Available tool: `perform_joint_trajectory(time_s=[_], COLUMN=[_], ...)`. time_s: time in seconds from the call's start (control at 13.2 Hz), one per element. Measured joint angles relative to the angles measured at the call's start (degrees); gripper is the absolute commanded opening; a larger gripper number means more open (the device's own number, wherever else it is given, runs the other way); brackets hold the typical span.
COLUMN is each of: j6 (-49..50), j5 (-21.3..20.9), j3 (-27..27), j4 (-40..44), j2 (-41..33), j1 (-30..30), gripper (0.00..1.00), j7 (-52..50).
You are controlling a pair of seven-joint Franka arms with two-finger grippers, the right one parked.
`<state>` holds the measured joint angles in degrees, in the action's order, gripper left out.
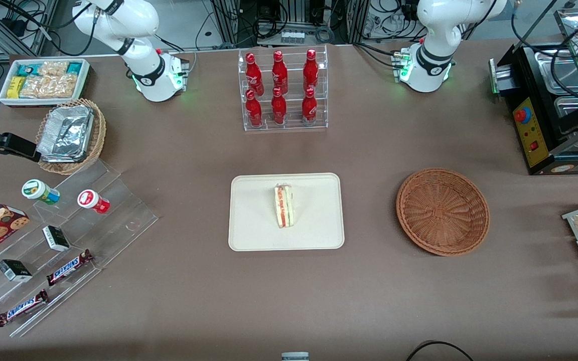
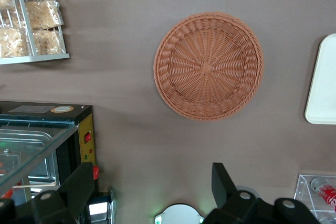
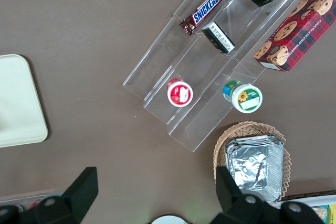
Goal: Place sandwich from basket to tray
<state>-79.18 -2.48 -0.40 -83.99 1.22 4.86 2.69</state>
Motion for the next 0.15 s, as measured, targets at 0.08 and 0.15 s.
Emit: perform_joint_trajectory(time_s=[0.08, 0.15], j6=[-0.15, -0.22], j5=[0.0, 0.11], j3=[0.34, 0.38], j4=[-1.28, -1.77], j2=[-1.14, -1.73], j1=[-0.93, -1.43], gripper=[0.99, 0.99], j7=[0.0, 0.0])
